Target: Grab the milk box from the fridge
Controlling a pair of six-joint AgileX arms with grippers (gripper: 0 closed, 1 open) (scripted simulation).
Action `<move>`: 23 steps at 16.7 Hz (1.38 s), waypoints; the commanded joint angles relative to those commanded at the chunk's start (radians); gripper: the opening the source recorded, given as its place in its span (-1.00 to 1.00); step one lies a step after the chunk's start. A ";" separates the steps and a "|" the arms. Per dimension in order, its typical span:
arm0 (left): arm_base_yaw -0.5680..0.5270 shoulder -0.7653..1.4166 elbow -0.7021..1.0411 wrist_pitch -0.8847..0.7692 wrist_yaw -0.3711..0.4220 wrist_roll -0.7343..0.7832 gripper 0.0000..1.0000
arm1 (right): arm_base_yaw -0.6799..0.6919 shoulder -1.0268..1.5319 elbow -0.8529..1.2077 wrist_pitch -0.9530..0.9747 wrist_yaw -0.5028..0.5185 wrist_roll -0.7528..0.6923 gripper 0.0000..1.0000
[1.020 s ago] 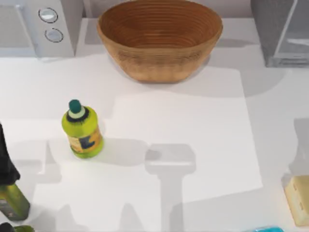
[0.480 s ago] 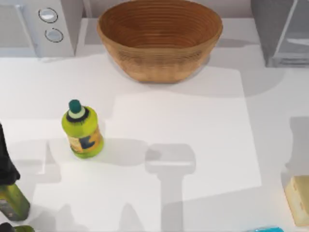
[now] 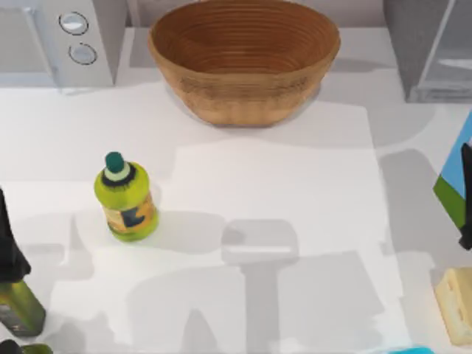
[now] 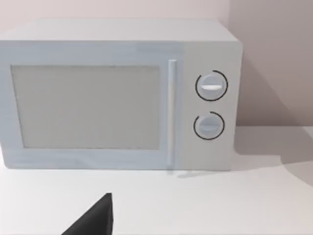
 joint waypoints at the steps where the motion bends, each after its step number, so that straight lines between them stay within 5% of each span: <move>1: 0.000 0.000 0.000 0.000 0.000 0.000 1.00 | 0.042 0.102 0.019 0.070 0.003 0.002 -1.00; 13: 0.000 0.000 0.000 0.000 0.000 0.000 1.00 | 0.460 1.023 0.224 0.786 0.036 0.019 -1.00; 23: 0.000 0.000 0.000 0.000 0.000 0.000 1.00 | 0.503 1.131 0.253 0.870 0.038 0.017 -1.00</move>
